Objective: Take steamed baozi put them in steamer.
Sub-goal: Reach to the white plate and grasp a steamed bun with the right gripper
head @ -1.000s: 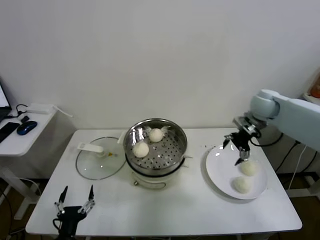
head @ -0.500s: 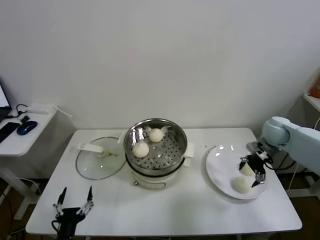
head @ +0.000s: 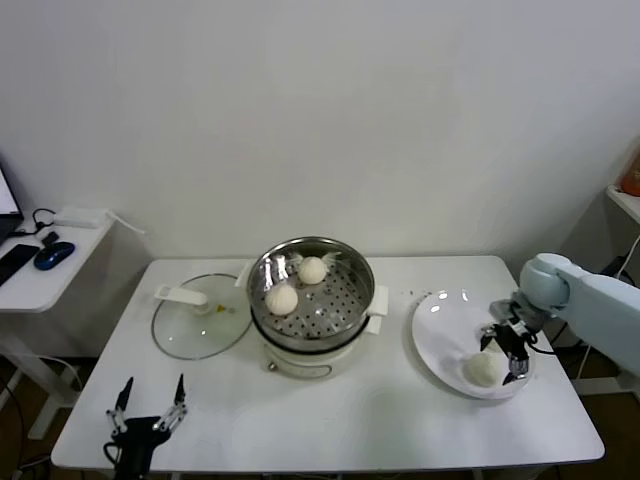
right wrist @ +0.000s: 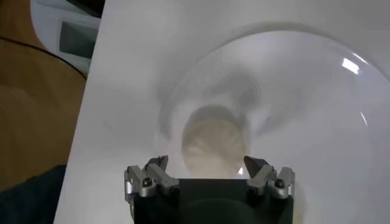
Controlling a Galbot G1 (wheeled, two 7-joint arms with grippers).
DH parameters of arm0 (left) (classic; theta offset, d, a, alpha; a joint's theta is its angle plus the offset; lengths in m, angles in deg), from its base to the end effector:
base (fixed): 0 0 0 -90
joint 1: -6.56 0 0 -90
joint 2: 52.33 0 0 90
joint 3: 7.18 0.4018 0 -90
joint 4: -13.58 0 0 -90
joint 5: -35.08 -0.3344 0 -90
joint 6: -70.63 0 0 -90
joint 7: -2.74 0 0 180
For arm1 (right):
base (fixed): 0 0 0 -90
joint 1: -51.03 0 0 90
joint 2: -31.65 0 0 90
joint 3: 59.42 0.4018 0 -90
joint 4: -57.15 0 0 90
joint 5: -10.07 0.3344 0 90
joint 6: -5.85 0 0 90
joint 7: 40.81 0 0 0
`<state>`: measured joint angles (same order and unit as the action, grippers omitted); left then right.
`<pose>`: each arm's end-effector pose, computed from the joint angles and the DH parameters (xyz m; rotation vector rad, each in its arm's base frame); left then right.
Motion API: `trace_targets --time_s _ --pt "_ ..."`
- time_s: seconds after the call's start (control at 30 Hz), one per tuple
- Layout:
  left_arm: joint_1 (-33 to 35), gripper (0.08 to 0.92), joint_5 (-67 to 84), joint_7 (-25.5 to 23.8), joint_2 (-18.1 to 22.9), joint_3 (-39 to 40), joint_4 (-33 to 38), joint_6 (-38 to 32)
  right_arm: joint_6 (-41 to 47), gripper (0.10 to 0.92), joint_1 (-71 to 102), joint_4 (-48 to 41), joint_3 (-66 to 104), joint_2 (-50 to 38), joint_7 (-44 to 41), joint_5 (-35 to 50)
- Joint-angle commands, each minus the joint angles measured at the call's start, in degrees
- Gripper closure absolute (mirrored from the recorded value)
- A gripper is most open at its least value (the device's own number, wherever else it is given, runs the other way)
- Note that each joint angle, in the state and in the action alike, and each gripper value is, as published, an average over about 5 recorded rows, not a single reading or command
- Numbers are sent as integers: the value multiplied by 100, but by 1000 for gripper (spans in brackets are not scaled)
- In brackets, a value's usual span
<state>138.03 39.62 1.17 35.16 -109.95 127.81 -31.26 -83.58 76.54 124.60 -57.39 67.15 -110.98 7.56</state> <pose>0.0498 0.0789 -0.3928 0.2117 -3.0487 -0.1466 0.5093 -0.2523 -0.2309 1.4349 -1.0994 1.2848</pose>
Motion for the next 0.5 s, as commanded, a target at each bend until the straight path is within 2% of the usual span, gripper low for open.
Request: trace_targets --time_s 0.03,0.5 --pt "-19 177 20 -4 1 -7 -19 13 -7 203 245 -272 204 271 56 -157" --pt "-67 177 22 -3 0 -12 -67 25 10 203 349 -340 305 380 53 -234"
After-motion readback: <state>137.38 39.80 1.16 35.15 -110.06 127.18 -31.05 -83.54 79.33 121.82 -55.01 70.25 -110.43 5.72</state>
